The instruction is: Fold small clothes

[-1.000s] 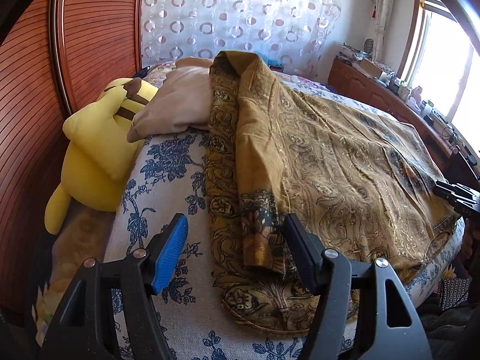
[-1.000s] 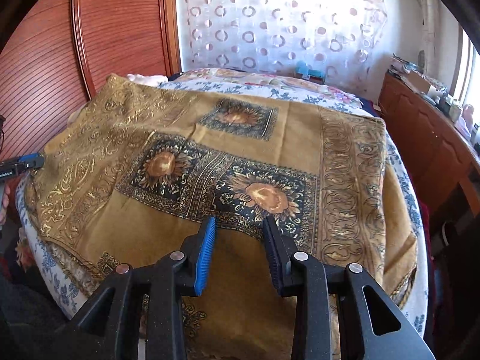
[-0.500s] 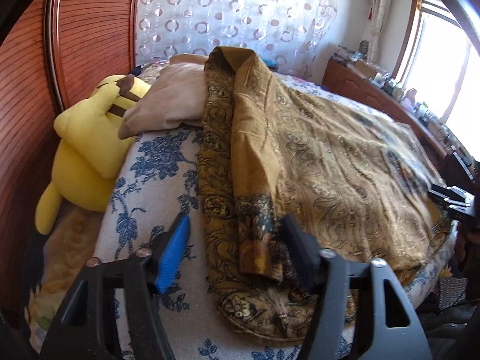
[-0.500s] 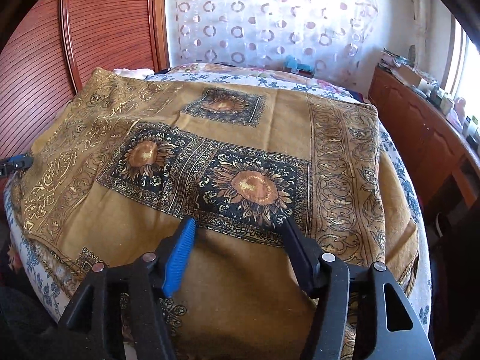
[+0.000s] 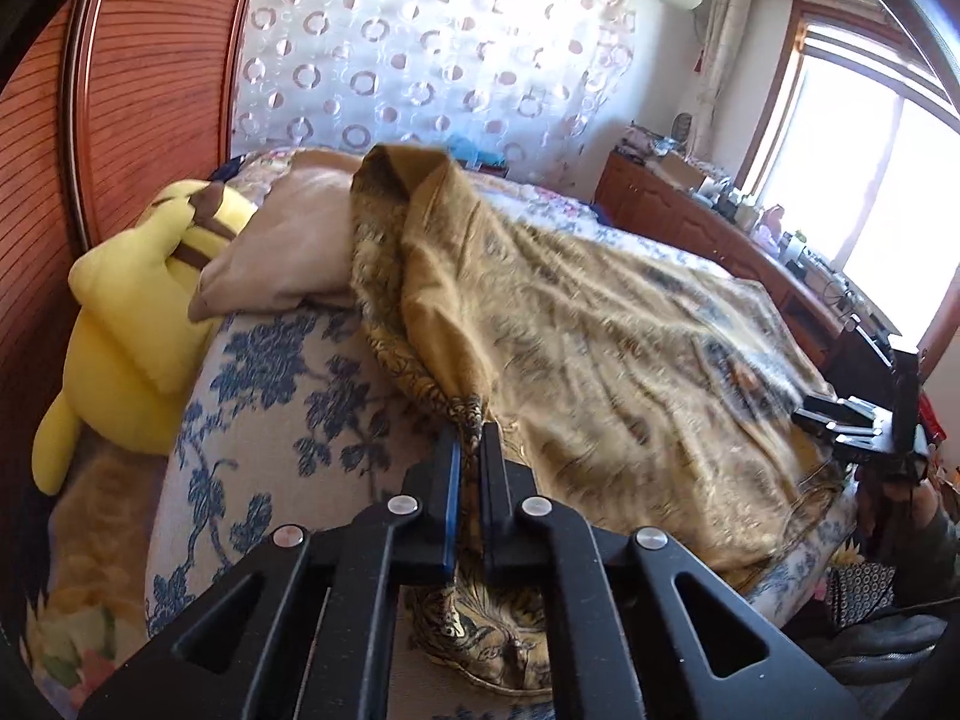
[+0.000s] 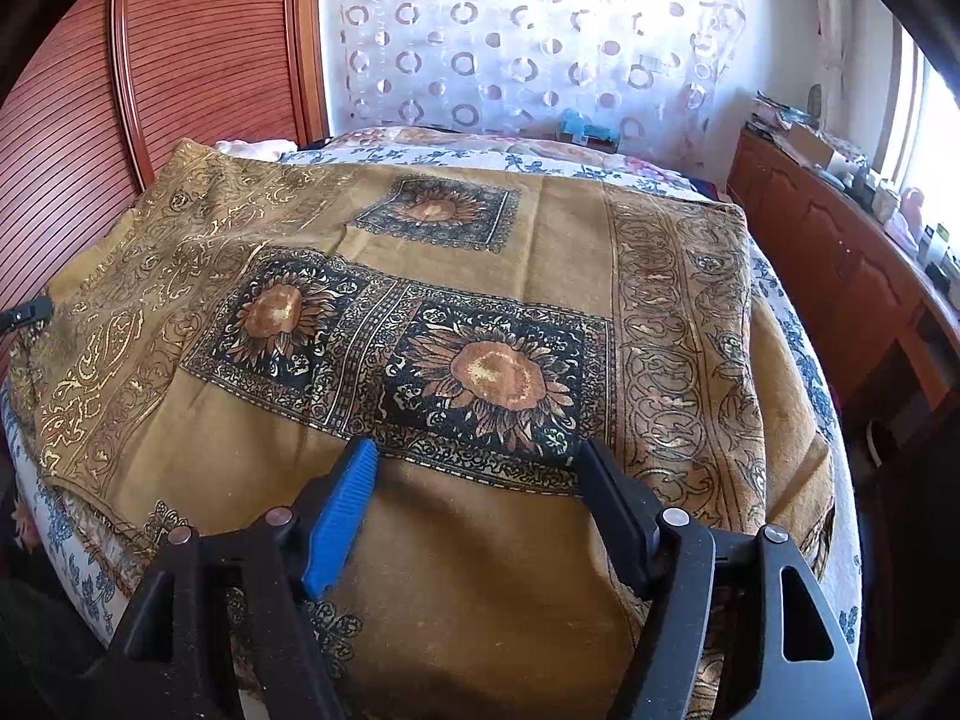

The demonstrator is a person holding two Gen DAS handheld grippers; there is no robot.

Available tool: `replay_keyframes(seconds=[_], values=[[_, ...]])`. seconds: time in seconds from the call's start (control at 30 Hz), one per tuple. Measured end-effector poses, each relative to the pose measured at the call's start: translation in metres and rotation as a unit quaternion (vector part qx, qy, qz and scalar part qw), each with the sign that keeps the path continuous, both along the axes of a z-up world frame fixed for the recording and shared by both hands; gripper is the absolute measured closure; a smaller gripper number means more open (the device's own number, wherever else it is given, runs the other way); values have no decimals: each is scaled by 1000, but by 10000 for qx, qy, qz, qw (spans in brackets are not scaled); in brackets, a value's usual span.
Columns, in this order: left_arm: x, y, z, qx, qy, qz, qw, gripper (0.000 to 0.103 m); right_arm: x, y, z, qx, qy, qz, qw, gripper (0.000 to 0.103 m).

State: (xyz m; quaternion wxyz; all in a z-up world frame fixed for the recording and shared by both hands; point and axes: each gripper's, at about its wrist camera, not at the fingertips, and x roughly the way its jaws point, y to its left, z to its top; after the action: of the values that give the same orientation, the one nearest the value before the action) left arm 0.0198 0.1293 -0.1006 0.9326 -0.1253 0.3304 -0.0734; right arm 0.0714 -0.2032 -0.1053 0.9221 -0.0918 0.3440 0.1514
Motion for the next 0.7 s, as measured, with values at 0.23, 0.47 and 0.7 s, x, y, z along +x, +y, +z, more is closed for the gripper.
replay_keyframes(seconds=[0.23,0.47,0.7], values=[[17,-30,45,-143,-483,-523,9974,98,1,-4,2,-12,66,31,10000,31],[57,-104,96,6,-910,-1462,9851,98,-20,-25,13,26,-228,14,9997,32],[88,-187,130,71,-1074,-2384,9652,98,-49,-78,33,382,-525,-338,9973,32]])
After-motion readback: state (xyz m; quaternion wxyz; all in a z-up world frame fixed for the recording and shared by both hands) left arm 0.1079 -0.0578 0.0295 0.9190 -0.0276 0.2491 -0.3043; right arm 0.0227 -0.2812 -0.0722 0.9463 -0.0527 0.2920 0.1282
